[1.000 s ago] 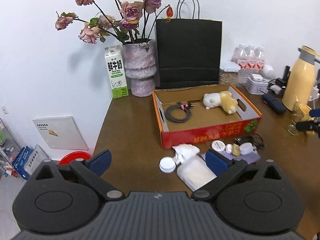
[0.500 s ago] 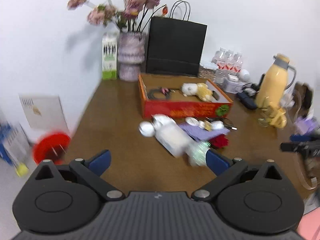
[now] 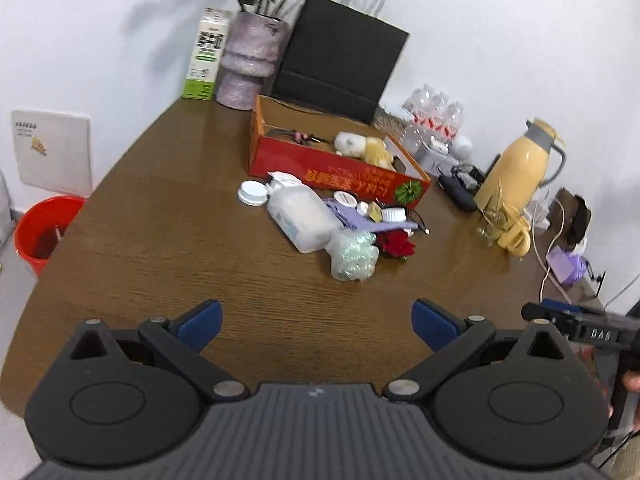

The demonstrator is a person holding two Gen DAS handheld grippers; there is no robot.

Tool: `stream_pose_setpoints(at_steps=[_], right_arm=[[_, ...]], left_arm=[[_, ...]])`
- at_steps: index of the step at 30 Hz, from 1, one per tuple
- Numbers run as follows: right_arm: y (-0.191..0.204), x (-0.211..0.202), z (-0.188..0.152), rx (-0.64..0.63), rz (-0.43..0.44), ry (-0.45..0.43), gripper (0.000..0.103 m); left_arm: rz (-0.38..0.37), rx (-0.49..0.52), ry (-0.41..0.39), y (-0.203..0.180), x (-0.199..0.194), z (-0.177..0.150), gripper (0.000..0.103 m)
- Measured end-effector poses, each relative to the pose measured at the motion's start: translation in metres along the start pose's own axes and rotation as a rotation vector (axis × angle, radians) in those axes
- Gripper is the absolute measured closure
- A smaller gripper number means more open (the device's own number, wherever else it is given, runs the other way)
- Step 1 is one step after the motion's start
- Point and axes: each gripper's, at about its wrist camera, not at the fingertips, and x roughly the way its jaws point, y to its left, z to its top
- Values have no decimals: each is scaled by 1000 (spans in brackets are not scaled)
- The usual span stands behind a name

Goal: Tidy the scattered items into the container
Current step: 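Withdraw both grippers from the box toward the remaining items, then grasp the red rose with the right gripper while the left grasps the clear bag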

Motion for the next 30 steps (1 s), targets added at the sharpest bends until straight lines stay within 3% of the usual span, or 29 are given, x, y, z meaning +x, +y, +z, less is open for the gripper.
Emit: stream_pose_setpoints(at_steps=[4,7,10,18,21,23,25,28,30], right_arm=[[-2,16,0,-27,-22,-4,11],[-5,32,5,-37,-44,-8,11],[-6,51,9,-30,-25,3,11],[2,104,16,-66,-23,24,20],[6,122,17,-77,-45,12,20],[8,132,19,-81,-36,5,20],[10,144,23,-72,-23,7,20],[15,160,30,-56,3,-8,21],[23,171,34,-74,6,-35,23]], left_arm=[[60,89,-27,-12,22,-2,0],[91,71,-14,-14,44,3,0],[54,54,-1,-19,65,8,0],[7,177,19,-58,132,16,2],[21,198,17,-63,154,16,12],[34,211,17,-64,164,16,28],[37,215,24,-64,174,16,38],[44,186,56,-59,185,16,64],[44,179,41,-55,181,15,68]])
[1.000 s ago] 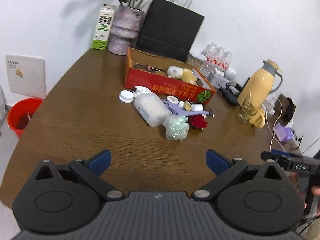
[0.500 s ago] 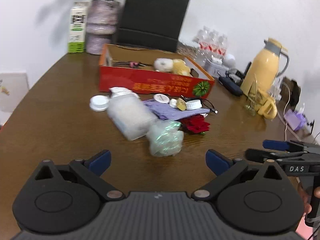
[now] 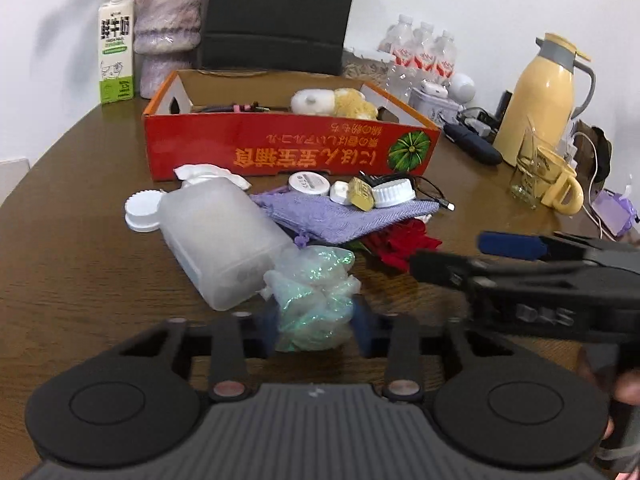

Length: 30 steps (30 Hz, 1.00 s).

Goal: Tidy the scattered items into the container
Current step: 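Grasp the red rose with the right gripper while the left grasps the clear bag, then carry the rose and clear bag into the box and open both grippers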

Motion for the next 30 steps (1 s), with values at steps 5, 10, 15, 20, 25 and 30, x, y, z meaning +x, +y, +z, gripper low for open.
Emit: stream_pose_setpoints(at_steps=[5,10,15,20,25,30], right_arm=[[10,25,6,-14,-9,1,34],[9,44,4,1,-19,24,50],[8,45,-1,-12,-25,36,61],[4,20,-17,-17,-55,42,62],[-11,-30,-44,34,-110,52,63],[-21,-86,-61,70,-166,26,64]], left_arm=[[29,-12,-16,11,-22,-6,69],[74,-56,-35,22,-44,-10,69],[116,-97,-57,33,-63,-16,69],[107,-111,-60,36,-75,-23,69],[73,-102,-80,30,-90,-31,69],[5,-105,-76,19,-95,-34,68]])
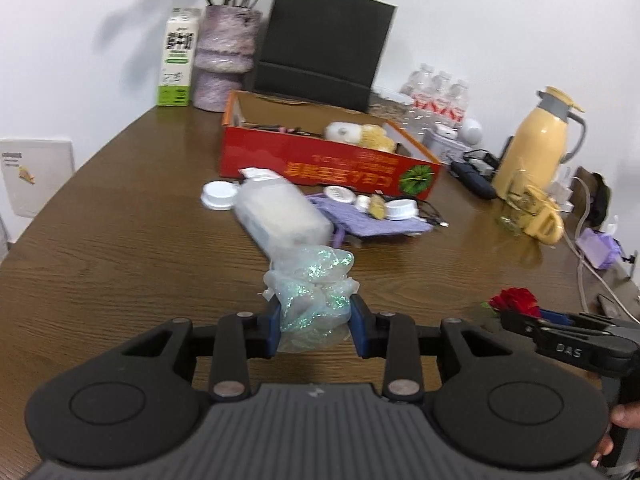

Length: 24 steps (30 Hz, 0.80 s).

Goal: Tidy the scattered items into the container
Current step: 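Carry the rose and clear bag into the box and open both grippers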

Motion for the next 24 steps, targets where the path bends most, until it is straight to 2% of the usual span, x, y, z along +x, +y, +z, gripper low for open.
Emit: stream_pose_setpoints(at_steps=[4,10,16,24], right_arm=[[-5,-37,-2,9,-33,-59,64],[11,-78,0,-1,8,-153,64],[32,-93,-4,-42,54,-180,64],[32,-98,-4,-33,46,-193,64]], left_arm=[[-29,40,-33,-15,-15,-2,68],[-28,43,-77,-16,-45,-9,67],[6,48,-108,-10,-67,-15,67],[17,44,-111,-5,-60,-11,67]])
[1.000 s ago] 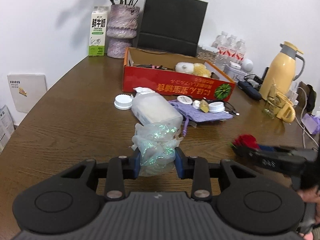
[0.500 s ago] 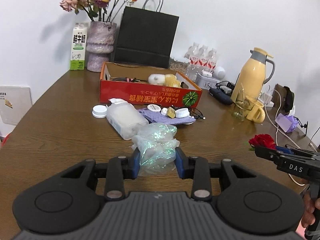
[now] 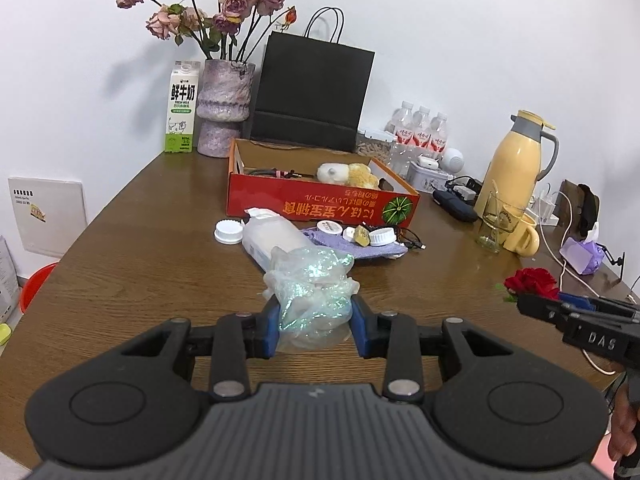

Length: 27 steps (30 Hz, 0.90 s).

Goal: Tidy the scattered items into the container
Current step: 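Carry the rose and clear bag into the box and open both grippers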

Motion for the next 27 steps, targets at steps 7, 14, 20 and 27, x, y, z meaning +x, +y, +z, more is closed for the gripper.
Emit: stream_pose_setpoints(at_steps=[7,14,20,27], right_arm=[[-12,26,13,27,-2,19,64],[-28,69,89,-11,21,-86,64],[-33,148,167,-72,90,-49,64],[-42,307,216,-34,99,240,64]], left_arm=[[10,35,-27,14,24,34,67],[-22,106,-65,22,77,120,67],[-61,110,58,33,162,192,67],[34,133,360,45,299,197,67]])
